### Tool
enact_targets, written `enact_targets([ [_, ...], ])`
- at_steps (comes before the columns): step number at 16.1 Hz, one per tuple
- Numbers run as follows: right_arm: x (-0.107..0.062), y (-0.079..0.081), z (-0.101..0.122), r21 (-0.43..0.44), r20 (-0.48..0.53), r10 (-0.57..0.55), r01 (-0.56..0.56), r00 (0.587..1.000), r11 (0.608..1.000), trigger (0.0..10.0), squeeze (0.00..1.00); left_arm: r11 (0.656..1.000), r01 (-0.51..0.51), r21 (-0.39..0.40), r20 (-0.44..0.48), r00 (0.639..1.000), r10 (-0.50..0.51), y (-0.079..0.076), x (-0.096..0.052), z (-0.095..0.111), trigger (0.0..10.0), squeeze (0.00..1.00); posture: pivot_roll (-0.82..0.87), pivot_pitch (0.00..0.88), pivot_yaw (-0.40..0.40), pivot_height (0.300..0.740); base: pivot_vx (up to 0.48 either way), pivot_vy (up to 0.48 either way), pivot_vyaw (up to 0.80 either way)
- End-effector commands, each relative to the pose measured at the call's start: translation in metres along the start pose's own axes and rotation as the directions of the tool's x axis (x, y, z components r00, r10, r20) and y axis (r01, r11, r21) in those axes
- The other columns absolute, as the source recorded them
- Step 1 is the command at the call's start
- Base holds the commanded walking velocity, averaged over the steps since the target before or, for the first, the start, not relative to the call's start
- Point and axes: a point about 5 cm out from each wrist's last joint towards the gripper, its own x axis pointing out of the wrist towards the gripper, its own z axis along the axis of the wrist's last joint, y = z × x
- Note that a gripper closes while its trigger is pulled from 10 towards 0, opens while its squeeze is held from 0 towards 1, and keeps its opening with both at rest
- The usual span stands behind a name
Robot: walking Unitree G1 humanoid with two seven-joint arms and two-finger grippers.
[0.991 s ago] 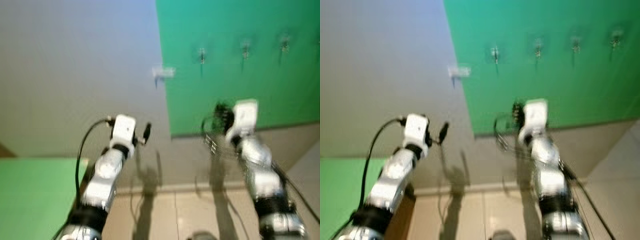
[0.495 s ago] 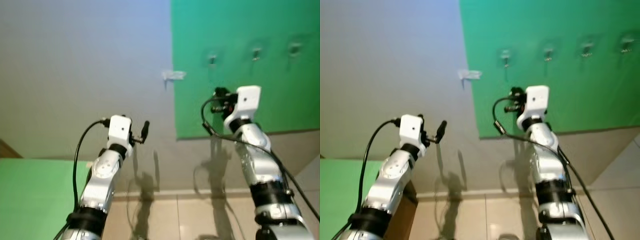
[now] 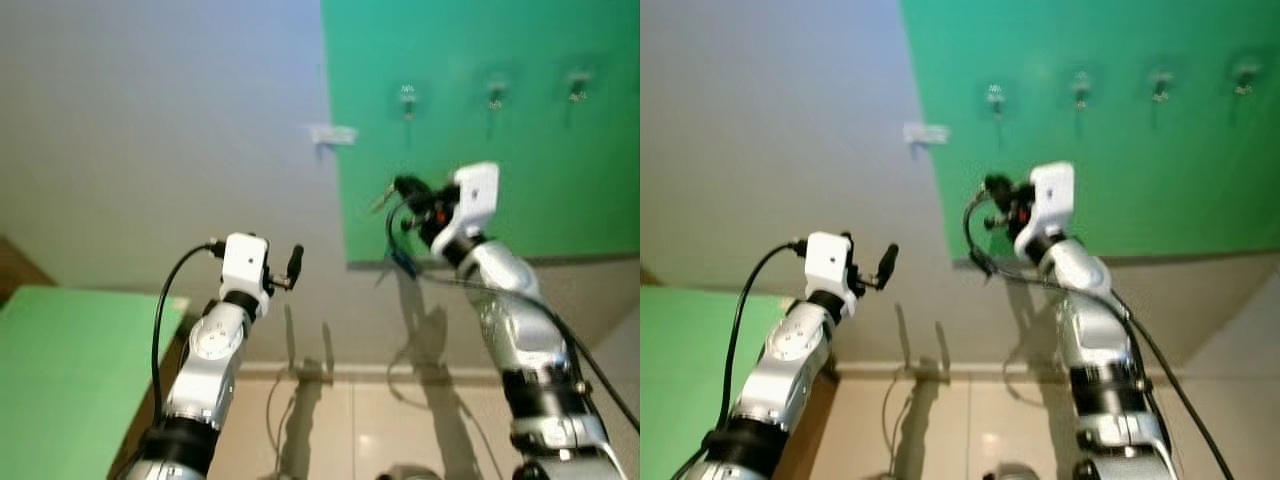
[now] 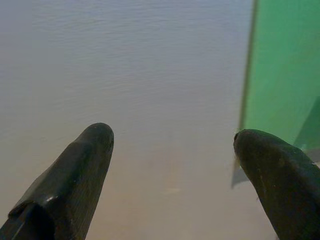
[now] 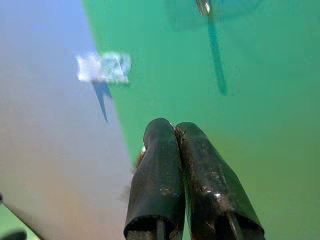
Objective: Hang keys on a hook
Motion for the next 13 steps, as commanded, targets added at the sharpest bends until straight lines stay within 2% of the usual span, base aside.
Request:
enact_targets([
  [1,0.01,0.0,0.025,0.053,0.075,-0.013,0.009,0.997,0.999,0.0,0.0,1.0,-0.017,0.016,-0.004,1.0,0.017,0.009,0.002,0.002,10.0,0.0,-0.22,0.0,0.118,0.74,0.0,0.0,0.0],
  [5,0.016,0.002,0.059,0.151,0.15,0.034,-0.056,0.988,0.987,0.0,0.0,1.0,-0.021,0.019,-0.003,1.0,0.021,0.012,0.0,0.002,10.0,0.0,-0.21,0.0,0.111,0.74,0.0,0.0,0.0],
  [10,0.011,0.003,0.059,0.169,0.127,0.08,-0.101,0.989,0.981,0.0,0.0,1.0,-0.002,0.011,-0.011,1.0,0.003,0.007,-0.001,0.0,10.0,0.0,-0.21,0.0,0.109,0.74,0.0,0.0,0.0],
  [13,0.004,0.011,0.058,0.184,0.113,0.126,-0.146,0.986,0.972,0.0,0.0,1.0,0.008,0.008,-0.015,1.0,-0.007,0.005,-0.001,-0.001,10.0,0.0,-0.22,0.0,0.113,0.74,0.0,0.0,0.0],
])
